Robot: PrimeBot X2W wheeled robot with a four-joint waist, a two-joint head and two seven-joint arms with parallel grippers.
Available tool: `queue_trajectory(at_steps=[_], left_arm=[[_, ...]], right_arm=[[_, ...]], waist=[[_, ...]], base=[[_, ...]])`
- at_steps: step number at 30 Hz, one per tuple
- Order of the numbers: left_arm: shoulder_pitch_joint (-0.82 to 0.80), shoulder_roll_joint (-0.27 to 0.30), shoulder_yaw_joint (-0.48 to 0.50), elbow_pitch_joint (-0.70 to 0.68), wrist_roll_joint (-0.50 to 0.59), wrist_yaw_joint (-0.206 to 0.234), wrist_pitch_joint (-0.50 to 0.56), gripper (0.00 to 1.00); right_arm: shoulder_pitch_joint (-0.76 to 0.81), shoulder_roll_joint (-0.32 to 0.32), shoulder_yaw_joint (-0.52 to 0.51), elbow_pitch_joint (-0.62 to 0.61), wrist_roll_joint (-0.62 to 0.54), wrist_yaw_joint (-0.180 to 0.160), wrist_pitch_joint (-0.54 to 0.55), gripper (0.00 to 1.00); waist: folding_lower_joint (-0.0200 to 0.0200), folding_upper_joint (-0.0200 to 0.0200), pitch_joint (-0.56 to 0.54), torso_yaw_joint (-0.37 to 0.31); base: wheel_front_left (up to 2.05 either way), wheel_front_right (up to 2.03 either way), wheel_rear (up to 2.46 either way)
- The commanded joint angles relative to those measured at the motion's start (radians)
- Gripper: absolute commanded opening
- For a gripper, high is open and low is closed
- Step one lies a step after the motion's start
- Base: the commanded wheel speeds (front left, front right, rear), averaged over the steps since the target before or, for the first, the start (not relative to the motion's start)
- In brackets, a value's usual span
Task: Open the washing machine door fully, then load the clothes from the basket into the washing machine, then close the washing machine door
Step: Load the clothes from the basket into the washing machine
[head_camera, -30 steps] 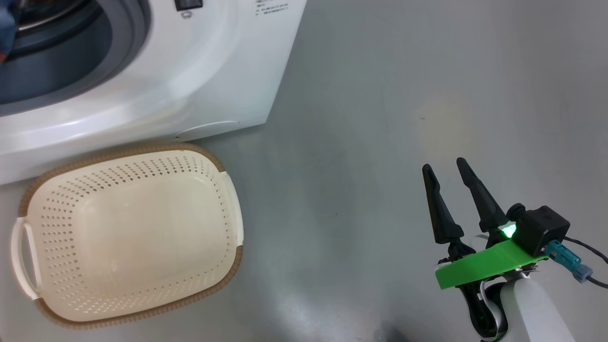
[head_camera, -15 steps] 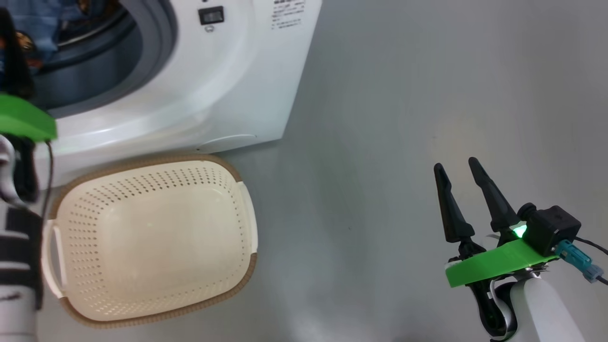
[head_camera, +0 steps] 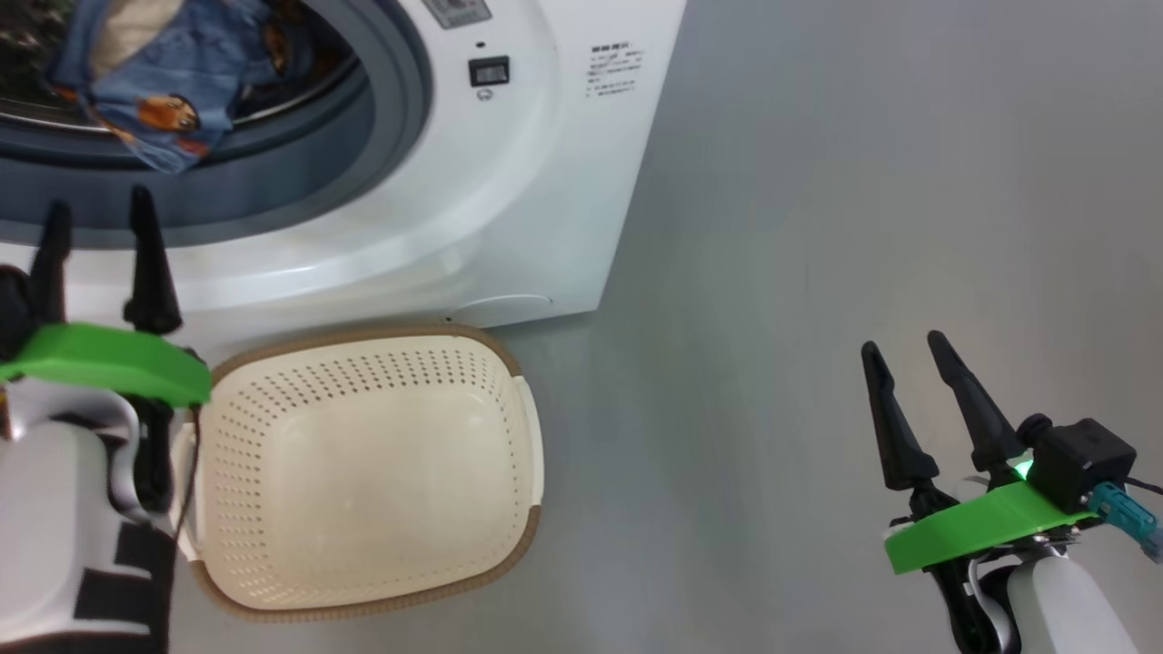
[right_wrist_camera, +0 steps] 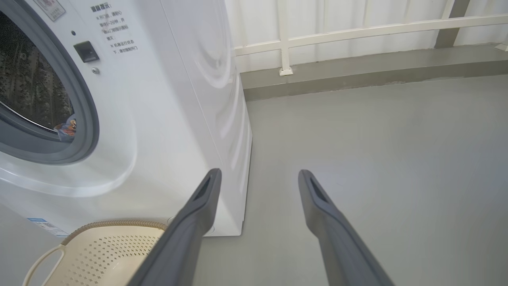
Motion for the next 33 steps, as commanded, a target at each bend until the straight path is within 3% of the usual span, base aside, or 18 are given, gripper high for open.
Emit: queue_trajectory(at_steps=[1,16,33], left_arm=[[0.039,0.023,0.034,-0.041,0.007,-0.001,-0.005,1.0],[0.266,-0.038,0.065,-0.147,0.04,-0.001,-0.005,1.0],[0.503,-0.044,0.077,-0.259,0.062,-0.001,-0.005,1.0]], right_arm=[[0.025,-0.018,0.013,-0.017,-0.008,0.002,-0.005,1.0],[0.113,-0.053,-0.007,-0.003,-0.005,0.002,-0.005,1.0],[0.211,-0.079,-0.021,0.003,0.004,0.002,-0.005,1.0]], waist=[[0.0,0.0,-0.038,0.034],[0.0,0.0,-0.168,0.109],[0.0,0.0,-0.291,0.154]], base=[[0.0,0.0,0.0],[0.0,0.0,0.0],[0.0,0.0,0.0]])
